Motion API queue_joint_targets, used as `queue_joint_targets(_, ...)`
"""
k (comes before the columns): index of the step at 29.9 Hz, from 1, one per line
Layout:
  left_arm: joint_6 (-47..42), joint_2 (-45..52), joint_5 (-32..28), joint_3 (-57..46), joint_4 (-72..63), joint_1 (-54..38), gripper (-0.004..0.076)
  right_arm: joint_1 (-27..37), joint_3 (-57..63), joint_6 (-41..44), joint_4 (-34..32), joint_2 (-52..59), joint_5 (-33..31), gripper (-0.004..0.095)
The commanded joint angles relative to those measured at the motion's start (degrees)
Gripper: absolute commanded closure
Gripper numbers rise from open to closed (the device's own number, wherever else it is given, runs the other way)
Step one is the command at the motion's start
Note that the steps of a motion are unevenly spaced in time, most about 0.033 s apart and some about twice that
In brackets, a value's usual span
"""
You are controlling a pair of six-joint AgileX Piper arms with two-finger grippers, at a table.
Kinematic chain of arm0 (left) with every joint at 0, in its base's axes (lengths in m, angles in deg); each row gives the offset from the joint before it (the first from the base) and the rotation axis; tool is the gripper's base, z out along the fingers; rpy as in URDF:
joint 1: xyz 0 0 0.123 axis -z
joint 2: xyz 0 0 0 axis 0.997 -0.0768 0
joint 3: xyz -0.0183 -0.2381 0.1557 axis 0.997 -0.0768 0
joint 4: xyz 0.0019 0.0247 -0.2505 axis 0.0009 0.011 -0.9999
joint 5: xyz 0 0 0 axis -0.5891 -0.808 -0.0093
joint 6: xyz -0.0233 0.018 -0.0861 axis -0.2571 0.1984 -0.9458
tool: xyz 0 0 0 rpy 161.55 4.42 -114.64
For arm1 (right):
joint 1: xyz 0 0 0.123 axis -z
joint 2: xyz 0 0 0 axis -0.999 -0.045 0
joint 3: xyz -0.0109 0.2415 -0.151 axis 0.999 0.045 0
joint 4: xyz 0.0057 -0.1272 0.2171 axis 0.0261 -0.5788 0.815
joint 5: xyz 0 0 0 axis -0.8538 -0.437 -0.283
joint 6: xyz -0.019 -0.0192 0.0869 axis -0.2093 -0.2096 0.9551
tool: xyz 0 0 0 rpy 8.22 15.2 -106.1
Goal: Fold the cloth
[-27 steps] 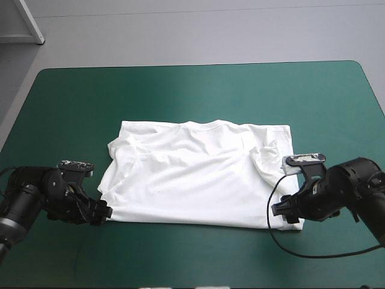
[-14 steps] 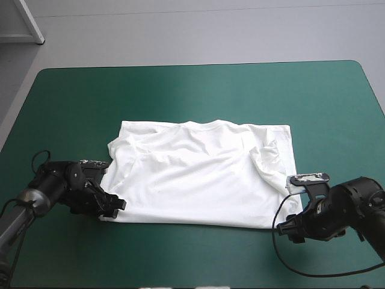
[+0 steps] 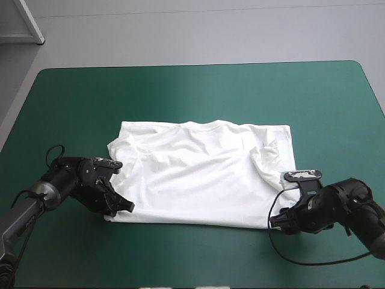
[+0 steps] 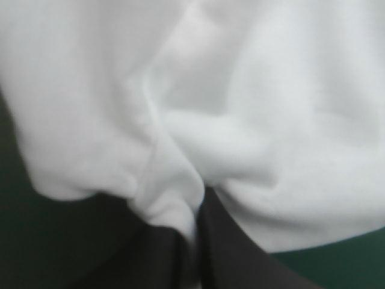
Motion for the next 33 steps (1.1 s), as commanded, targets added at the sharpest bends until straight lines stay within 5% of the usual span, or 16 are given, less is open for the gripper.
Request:
queue_joint_targets(1, -0.2, -0.7, -3.8, -0.3, -7.0, 2.5, 0.0734, 0.0, -1.1, -0.2, -0.4, -3.6, 3.9, 0.0305)
queue_joint_targets(9, -0.2, -0.7, -3.8, -0.3, -6.9, 2.6, 0.0734, 0.0, 1.9, -0.1, -0.1, -12.9, 8.1, 0.0346)
queue_joint_targets(12, -0.2, -0.7, -3.8, -0.3, -6.8, 2.6, 0.0734, 0.0, 2.8, -0.1, -0.1, -14.2, 9.1, 0.0505)
queue_joint_targets(17, -1.6, 0.5, -3.4, 0.2, -3.4, 2.6, 0.0734, 0.0, 3.2, -0.1, -1.6, -13.1, 9.0, 0.0932)
queue_joint_targets(27, -4.1, 3.4, 6.9, 11.7, 0.8, 2.5, 0.0734, 0.0, -3.5, 0.8, -4.5, -4.9, 3.9, 0.0922)
queue_joint_targets(33, -3.8, 2.5, 7.0, 22.3, 4.3, 2.3, 0.0733, 0.0, -14.1, 0.3, -11.4, -4.8, 7.1, 0.0922)
